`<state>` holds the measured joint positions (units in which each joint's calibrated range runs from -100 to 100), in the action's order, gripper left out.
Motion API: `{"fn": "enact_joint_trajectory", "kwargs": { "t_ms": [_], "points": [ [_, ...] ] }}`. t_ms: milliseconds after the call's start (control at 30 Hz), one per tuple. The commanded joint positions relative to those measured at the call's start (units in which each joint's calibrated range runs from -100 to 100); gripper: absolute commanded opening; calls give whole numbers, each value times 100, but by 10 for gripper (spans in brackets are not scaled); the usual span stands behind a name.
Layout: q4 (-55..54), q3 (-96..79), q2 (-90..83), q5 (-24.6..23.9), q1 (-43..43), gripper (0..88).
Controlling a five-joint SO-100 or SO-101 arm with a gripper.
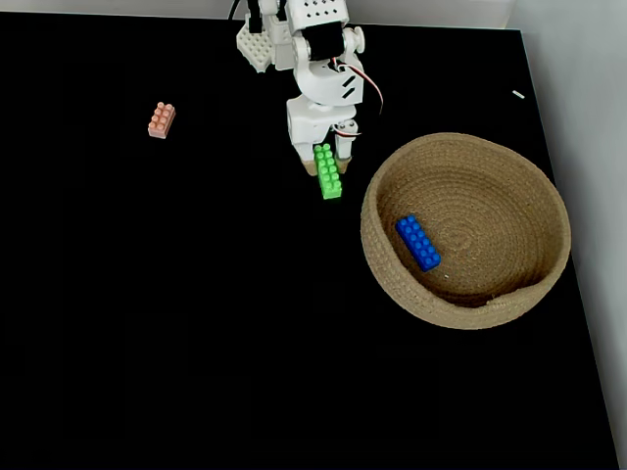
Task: Place the lego blocks in the tray
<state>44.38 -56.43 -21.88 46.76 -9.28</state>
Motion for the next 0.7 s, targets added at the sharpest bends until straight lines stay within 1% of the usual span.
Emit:
{"fn": "enact_joint_trajectory", "kwargs": {
  "t_ms": [0, 100, 200, 333, 400, 533, 667],
  "points": [
    [-202, 11, -13, -122, -127, 0],
    [-202, 21, -73, -103, -135, 0],
    [-10, 194, -563, -15, -110, 0],
    [723, 860, -1569, 161, -86, 0],
    [1014, 1252, -1810, 200, -94, 0],
    [1206, 2118, -1750, 210, -53, 0],
    [1139, 3067, -1157, 147, -77, 0]
  ]
}}
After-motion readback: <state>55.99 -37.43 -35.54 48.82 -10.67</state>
